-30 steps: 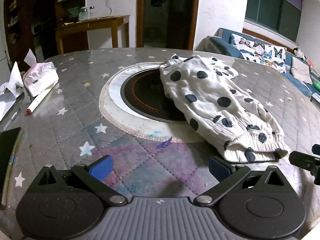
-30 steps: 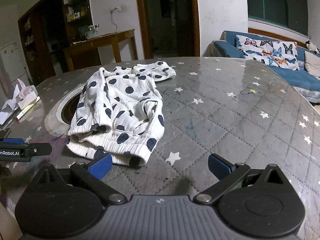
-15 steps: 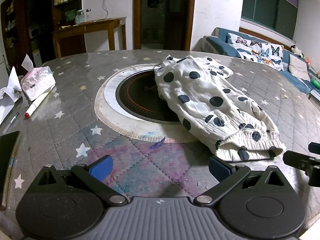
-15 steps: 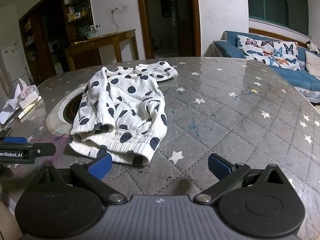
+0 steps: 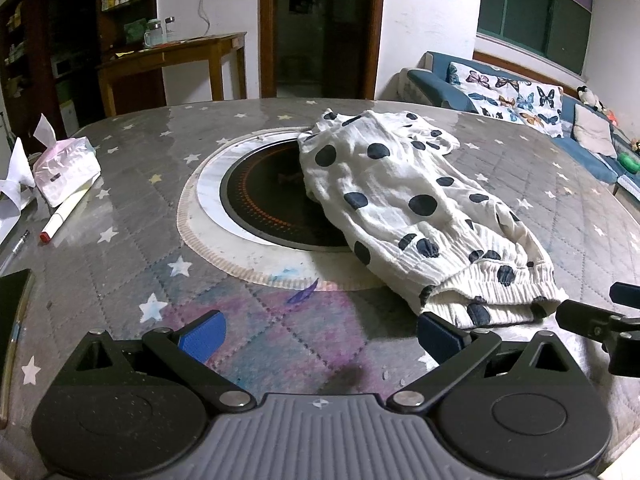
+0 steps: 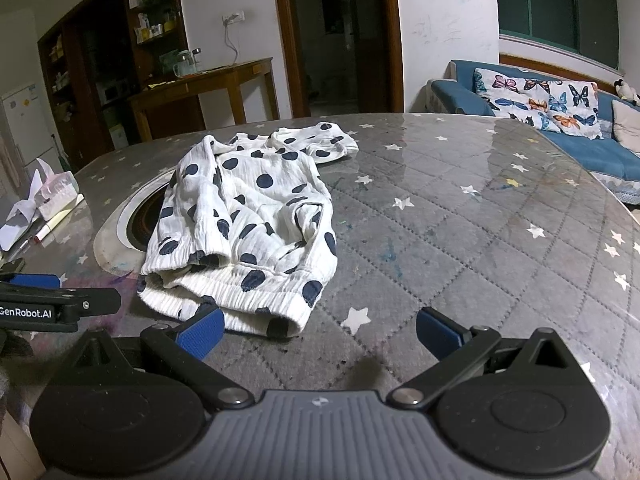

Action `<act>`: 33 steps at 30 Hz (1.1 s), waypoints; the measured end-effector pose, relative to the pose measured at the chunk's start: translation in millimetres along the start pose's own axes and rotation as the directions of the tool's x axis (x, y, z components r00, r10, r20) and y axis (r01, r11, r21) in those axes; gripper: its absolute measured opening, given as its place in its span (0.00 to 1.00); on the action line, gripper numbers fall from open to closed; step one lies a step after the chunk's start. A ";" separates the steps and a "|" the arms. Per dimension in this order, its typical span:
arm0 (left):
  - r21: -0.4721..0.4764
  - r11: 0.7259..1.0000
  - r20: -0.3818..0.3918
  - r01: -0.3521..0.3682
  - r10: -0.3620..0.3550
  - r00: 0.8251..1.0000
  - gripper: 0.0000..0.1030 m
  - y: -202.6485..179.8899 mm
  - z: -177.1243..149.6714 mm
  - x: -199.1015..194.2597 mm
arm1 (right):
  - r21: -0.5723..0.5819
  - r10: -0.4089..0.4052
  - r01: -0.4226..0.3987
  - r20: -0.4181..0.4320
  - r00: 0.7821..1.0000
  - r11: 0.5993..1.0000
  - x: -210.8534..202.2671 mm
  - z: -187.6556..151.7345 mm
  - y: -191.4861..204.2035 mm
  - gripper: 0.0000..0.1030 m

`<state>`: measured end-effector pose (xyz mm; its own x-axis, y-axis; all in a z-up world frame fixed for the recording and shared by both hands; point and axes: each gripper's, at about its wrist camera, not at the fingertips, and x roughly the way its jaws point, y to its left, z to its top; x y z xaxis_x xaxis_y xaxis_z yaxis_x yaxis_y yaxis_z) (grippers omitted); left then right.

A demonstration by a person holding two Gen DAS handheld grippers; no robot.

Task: Fold clothes

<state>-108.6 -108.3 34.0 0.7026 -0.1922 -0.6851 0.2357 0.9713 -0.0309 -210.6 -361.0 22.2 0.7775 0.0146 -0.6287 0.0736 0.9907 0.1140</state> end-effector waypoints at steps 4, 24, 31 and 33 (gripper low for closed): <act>0.001 1.000 0.001 0.002 -0.002 1.000 1.00 -1.0 3.3 1.3 | 0.002 0.001 -0.001 -0.002 1.000 1.000 1.5 1.8 -0.1 1.00; 0.001 1.000 -0.013 0.013 -0.012 1.000 1.00 -6.0 29.5 14.5 | 0.028 0.009 -0.008 -0.018 1.000 1.000 14.2 19.8 -5.0 1.00; 0.013 0.999 -0.008 0.031 -0.031 0.999 1.00 -8.0 39.2 19.3 | 0.036 0.022 -0.021 -0.020 1.000 0.999 20.2 26.1 -5.3 1.00; 0.010 1.000 -0.007 0.030 -0.029 1.000 1.00 -7.9 41.9 21.0 | 0.038 0.025 -0.024 -0.022 0.999 0.999 22.3 27.5 -5.8 1.00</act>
<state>-67.6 -125.9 50.4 0.6904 -0.2197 -0.6893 0.2633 0.9637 -0.0435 -176.5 -370.1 28.7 0.7653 0.0424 -0.6423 0.0781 0.9843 0.1581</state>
